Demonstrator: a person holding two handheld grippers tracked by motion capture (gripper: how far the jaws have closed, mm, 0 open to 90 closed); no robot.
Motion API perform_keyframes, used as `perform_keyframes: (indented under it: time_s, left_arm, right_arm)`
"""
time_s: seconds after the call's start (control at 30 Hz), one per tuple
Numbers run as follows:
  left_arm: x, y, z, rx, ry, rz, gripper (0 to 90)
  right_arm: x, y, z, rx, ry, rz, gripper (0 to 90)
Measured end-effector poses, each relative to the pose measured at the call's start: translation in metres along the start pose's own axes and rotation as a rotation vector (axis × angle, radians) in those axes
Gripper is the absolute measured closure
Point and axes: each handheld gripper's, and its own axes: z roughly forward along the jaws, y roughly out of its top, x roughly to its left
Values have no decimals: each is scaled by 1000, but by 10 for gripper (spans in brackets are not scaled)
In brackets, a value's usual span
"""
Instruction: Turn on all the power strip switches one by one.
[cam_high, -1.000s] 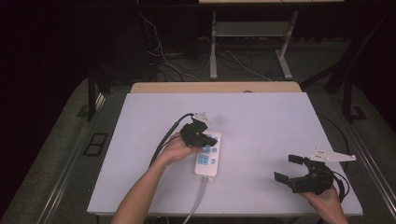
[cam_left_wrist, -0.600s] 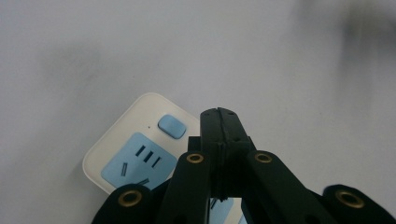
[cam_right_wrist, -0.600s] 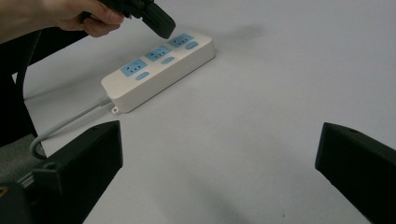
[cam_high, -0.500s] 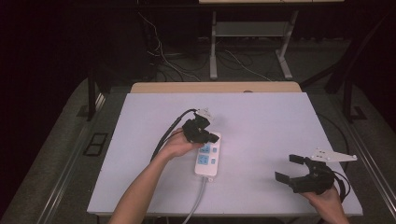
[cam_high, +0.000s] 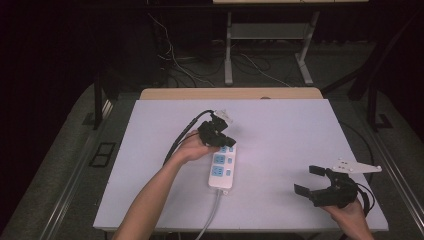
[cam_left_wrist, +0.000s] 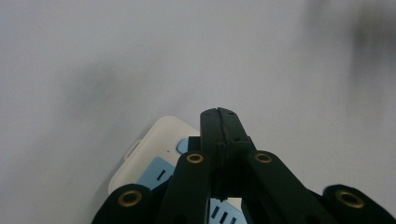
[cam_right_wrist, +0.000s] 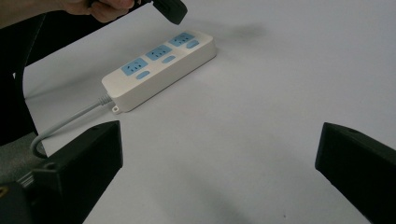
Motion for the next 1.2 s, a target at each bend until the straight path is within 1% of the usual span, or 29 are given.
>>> perform_keyframes:
  time_s: [0.07, 0.2, 0.33, 0.57, 0.7, 0.8, 0.97, 1.0, 1.07, 1.13, 1.2]
  left_arm:
    - [2, 2, 0, 0, -9, -9, 897]
    - [4, 2, 3, 0, -7, -19, 897]
    - [6, 1, 7, 10, -8, -16, 897]
    - [9, -2, 15, 19, -1, -27, 897]
    - [10, -4, 20, 32, -4, -24, 897]
    - [11, -6, 23, 36, -3, -30, 897]
    - [10, -11, 28, 56, 7, -35, 897]
    - [11, -11, 28, 57, 6, -32, 897]
    - [11, -12, 28, 52, 4, -41, 897]
    - [11, -12, 28, 54, 6, -32, 897]
    - [10, -11, 28, 56, 12, -31, 897]
  right_arm:
    - [0, 0, 0, 1, 0, -1, 6]
    - [0, 0, 0, 0, 1, -2, 5]
    - [-1, 0, 1, 1, 2, -3, 6]
    - [-1, 0, 1, 2, 2, -4, 6]
    - [-1, 0, 1, 2, 2, -4, 6]
    - [-1, 0, 2, 4, 4, -5, 6]
    - [-1, 0, 2, 6, 4, -4, 6]
    - [-1, 0, 2, 6, 4, -3, 5]
    - [-1, 0, 2, 6, 2, -3, 5]
    - [-1, 0, 2, 5, 1, -3, 6]
    - [-1, 0, 1, 3, -1, -4, 6]
